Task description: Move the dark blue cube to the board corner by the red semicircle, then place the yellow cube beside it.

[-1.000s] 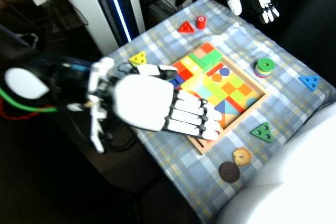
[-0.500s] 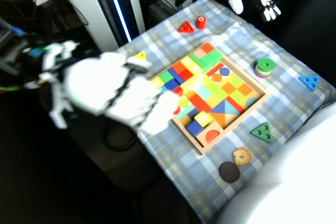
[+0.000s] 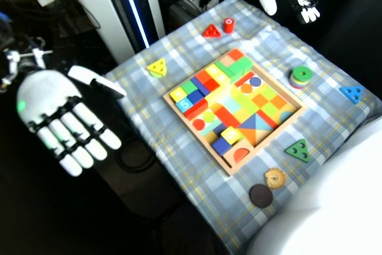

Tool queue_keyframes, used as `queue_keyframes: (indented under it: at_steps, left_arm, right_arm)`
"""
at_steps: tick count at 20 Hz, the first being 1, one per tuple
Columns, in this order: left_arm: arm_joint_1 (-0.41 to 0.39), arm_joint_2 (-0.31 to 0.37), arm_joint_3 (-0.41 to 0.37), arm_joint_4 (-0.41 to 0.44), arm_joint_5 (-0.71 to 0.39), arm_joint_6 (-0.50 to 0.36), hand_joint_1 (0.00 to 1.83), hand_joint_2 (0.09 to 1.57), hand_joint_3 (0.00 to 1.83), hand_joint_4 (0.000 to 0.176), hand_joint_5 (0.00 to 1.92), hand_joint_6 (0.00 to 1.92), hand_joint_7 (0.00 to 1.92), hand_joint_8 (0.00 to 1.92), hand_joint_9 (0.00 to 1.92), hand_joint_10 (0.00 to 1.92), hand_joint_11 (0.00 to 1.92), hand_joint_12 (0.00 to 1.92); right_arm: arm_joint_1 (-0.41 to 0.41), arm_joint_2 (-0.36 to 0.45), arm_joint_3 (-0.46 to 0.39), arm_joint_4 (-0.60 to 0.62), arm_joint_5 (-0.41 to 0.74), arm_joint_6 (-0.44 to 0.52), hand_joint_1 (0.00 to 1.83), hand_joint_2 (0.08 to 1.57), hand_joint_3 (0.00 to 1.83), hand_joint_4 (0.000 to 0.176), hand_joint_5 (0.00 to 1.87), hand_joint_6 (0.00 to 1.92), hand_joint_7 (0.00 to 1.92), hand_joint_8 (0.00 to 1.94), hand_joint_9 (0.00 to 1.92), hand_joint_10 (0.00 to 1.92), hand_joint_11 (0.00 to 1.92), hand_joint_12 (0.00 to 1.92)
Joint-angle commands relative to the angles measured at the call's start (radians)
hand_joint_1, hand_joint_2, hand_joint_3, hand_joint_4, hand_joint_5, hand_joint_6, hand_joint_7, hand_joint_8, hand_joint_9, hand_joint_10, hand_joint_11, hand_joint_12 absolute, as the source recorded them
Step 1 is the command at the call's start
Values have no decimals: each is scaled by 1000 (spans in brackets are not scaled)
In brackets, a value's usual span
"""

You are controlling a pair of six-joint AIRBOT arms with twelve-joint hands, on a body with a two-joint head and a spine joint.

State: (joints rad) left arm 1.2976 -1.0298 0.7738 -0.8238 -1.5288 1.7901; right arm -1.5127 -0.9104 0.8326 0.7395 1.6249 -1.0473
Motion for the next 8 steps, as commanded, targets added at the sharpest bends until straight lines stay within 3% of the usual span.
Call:
queue_keyframes:
  at_steps: [1, 4, 6, 7, 8]
  left_arm:
    - [-1, 6, -2, 45, -131, -5, 336, 1392, 0, 58, 278, 4, 181, 4, 115, 5, 0, 0]
    - [0, 7, -11, 63, -151, -5, 315, 1391, 0, 65, 285, 4, 182, 2, 128, 9, 0, 0]
    - [2, 6, -7, 62, -154, -5, 305, 1385, 0, 78, 288, 4, 177, 0, 119, 4, 0, 0]
    - [5, 6, -8, 62, -163, -5, 303, 1387, 0, 76, 288, 4, 175, 0, 114, 1, 0, 0]
    - [6, 6, -10, 62, -176, -5, 284, 1390, 0, 85, 272, 1, 167, 0, 105, 0, 0, 0]
  right_arm:
    - [4, -3, 4, -1, 137, 8, 0, 1136, 1, 70, 210, 4, 120, 6, 33, 5, 1, 1]
    - [4, -33, 11, 20, 137, 35, 0, 1120, 0, 67, 217, 5, 146, 14, 74, 18, 42, 18]
    - [5, -56, 22, 28, 137, 59, 0, 1196, 7, 69, 253, 6, 176, 6, 78, 6, 13, 5]
    - [6, -71, 30, 29, 137, 68, 4, 1215, 10, 68, 264, 7, 188, 8, 78, 4, 2, 0]
    - [8, -93, 41, 35, 137, 83, 0, 1215, 8, 81, 265, 6, 188, 6, 89, 8, 10, 4]
